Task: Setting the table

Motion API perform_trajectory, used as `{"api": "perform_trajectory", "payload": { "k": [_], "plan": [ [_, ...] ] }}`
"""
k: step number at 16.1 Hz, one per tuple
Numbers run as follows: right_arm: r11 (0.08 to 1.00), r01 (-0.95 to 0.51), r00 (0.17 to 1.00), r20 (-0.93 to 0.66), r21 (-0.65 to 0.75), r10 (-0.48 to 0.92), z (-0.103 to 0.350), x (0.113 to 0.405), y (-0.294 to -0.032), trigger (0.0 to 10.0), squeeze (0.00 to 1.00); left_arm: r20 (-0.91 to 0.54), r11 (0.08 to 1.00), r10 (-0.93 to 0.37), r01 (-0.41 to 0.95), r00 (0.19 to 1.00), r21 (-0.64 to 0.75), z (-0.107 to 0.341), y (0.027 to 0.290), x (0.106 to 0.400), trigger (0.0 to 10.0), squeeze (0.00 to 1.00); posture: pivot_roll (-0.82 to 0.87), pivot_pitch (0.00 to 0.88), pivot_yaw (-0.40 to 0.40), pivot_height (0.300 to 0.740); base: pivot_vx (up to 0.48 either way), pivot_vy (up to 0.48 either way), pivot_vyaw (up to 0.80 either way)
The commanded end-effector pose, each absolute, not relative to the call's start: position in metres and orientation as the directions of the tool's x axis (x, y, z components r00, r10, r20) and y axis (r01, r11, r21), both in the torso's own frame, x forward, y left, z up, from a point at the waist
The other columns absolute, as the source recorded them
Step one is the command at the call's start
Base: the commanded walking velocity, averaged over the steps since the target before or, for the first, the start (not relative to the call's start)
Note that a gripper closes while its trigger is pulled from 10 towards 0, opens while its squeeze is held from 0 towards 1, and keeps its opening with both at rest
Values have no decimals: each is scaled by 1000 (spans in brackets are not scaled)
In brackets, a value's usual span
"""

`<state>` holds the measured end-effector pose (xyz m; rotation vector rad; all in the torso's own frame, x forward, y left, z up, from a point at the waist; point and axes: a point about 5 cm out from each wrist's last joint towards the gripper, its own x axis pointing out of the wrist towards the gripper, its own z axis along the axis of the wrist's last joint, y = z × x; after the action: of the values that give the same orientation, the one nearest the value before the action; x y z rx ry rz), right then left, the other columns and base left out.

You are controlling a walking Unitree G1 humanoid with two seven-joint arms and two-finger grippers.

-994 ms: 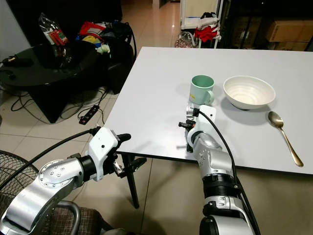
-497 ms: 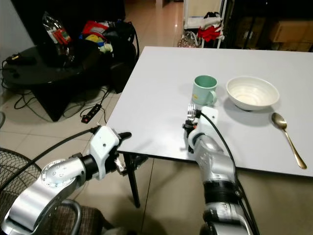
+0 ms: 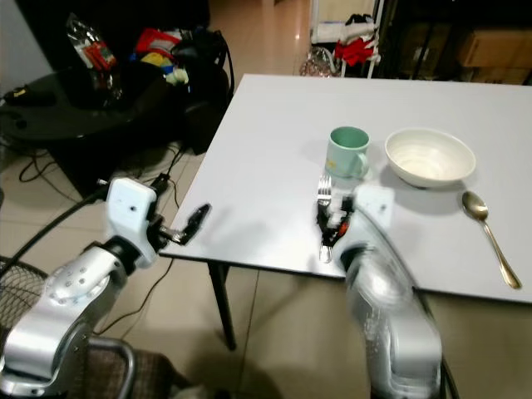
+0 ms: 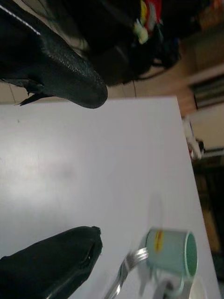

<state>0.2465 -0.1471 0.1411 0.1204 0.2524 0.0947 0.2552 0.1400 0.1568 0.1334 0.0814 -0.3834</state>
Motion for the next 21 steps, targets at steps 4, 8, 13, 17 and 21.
{"api": "perform_trajectory", "payload": {
  "k": [4, 8, 13, 17, 21],
  "plan": [
    [999, -54, 990, -134, 2, 54, 154, 248, -156, 10000, 1000, -105, 956, -242, 255, 965, 143, 150, 155, 259, 10000, 0, 57, 0, 69, 740, 0, -480, 0],
    [992, -103, 986, -125, 74, 112, 148, 246, -153, 10000, 1000, -100, 970, -195, 207, 976, 125, 148, 156, 262, 10000, 0, 54, 0, 57, 740, 0, -480, 0],
    [992, -122, 983, -137, 16, 123, 139, 241, -154, 10000, 1000, -99, 972, -187, 198, 977, 123, 149, 157, 264, 10000, 0, 51, 0, 70, 740, 0, -480, 0],
    [973, -229, 965, -144, -42, 221, 139, 238, -154, 10000, 1000, -109, 977, -180, 191, 978, 98, 144, 155, 260, 10000, 0, 55, 0, 67, 740, 0, -342, 345],
    [960, -280, 953, -130, -16, 276, 142, 244, -145, 10000, 1000, -106, 981, -161, 171, 981, 93, 144, 156, 259, 10000, 0, 51, 0, 47, 740, 0, 0, 800]
  ]
}}
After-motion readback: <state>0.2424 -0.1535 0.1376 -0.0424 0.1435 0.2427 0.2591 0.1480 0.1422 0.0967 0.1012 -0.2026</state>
